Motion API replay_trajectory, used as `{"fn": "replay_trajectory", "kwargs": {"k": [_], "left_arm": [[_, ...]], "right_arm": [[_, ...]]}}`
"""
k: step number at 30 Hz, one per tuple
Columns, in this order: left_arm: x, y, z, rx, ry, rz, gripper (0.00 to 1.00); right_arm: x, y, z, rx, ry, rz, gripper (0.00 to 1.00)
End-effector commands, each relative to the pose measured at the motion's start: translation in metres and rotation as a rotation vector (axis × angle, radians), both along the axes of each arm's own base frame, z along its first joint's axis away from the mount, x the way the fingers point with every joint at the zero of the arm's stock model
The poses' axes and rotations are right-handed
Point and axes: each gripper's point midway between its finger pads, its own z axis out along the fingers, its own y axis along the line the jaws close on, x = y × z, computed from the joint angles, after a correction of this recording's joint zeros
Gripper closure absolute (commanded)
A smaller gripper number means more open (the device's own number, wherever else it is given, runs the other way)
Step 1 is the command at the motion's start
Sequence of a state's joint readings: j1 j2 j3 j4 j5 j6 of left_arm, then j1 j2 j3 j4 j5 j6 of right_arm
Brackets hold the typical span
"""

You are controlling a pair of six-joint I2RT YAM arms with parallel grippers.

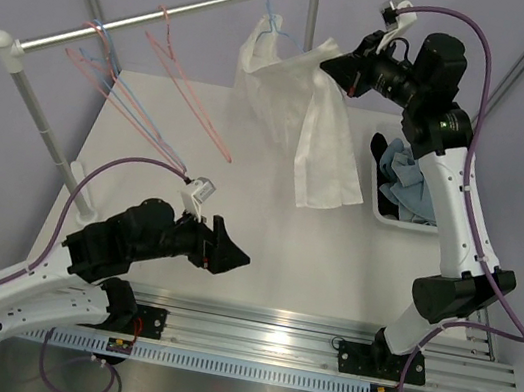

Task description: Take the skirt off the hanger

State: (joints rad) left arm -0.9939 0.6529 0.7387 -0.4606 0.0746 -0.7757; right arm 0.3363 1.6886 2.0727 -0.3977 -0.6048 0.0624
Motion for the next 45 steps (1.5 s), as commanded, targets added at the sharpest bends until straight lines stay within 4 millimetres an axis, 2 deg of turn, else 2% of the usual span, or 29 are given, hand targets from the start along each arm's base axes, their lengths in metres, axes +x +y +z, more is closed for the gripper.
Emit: {"fn": "replay_trajectory", "kwargs": {"k": [1,9,13,14,15,16,18,20,22,24,25,26,28,29,33,38,42,45], "left_arm": [[-0.004,-0.005,0.027,-0.055,-0.041,-0.040,0.12],[-0.004,-0.007,0.017,-0.046,-0.031,-0.045,0.12],[-0.002,-0.011,0.012,-0.033,-0.030,-0.054,0.12],[-0.002,-0.013,0.012,-0.035,-0.028,-0.059,0.12],[-0.002,-0.015,0.011,-0.031,-0.028,-0.063,0.12],[-0.002,-0.016,0.009,-0.029,-0.026,-0.068,0.12],[-0.002,-0.019,0.008,-0.033,-0.026,-0.079,0.12],[-0.002,-0.022,0.001,-0.020,-0.016,-0.093,0.12],[-0.002,-0.027,-0.003,-0.017,-0.013,-0.108,0.12],[-0.001,-0.030,-0.008,-0.010,-0.013,-0.118,0.12],[-0.001,-0.032,-0.009,-0.006,-0.012,-0.122,0.12],[0.000,-0.034,-0.014,0.006,-0.004,-0.129,0.12],[0.001,-0.037,-0.019,0.019,-0.004,-0.138,0.12],[0.001,-0.038,-0.020,0.023,-0.003,-0.141,0.12],[0.003,-0.039,-0.024,0.036,-0.008,-0.142,0.12],[0.005,-0.036,-0.028,0.050,-0.014,-0.128,0.12],[0.006,-0.037,-0.033,0.064,-0.008,-0.130,0.12],[0.006,-0.038,-0.034,0.068,-0.007,-0.134,0.12]], "right_arm": [[-0.018,0.004,0.036,0.057,-0.084,0.053,1.00],[0.006,0.014,-0.028,-0.040,0.027,0.042,1.00],[0.020,0.022,-0.045,-0.097,0.027,0.003,1.00],[0.022,0.024,-0.050,-0.112,0.031,0.005,0.97],[0.028,0.026,-0.056,-0.121,0.036,0.006,0.82],[0.031,0.027,-0.060,-0.128,0.041,0.004,0.74],[0.040,0.030,-0.070,-0.142,0.043,0.007,0.71],[0.050,0.032,-0.082,-0.159,0.050,-0.004,0.53],[0.056,0.034,-0.089,-0.170,0.050,-0.001,0.43],[0.063,0.037,-0.098,-0.179,0.049,0.001,0.36],[0.065,0.038,-0.099,-0.181,0.049,0.001,0.30],[0.069,0.040,-0.105,-0.188,0.046,0.005,0.17],[0.073,0.040,-0.106,-0.199,0.030,0.006,0.03],[0.079,0.042,-0.113,-0.210,0.037,0.005,0.01],[0.090,0.047,-0.120,-0.228,0.032,0.016,0.01],[0.106,0.054,-0.116,-0.242,-0.012,0.026,0.01],[0.110,0.062,-0.119,-0.233,-0.016,0.074,0.00],[0.100,0.072,-0.124,-0.213,-0.003,0.157,0.04]]}}
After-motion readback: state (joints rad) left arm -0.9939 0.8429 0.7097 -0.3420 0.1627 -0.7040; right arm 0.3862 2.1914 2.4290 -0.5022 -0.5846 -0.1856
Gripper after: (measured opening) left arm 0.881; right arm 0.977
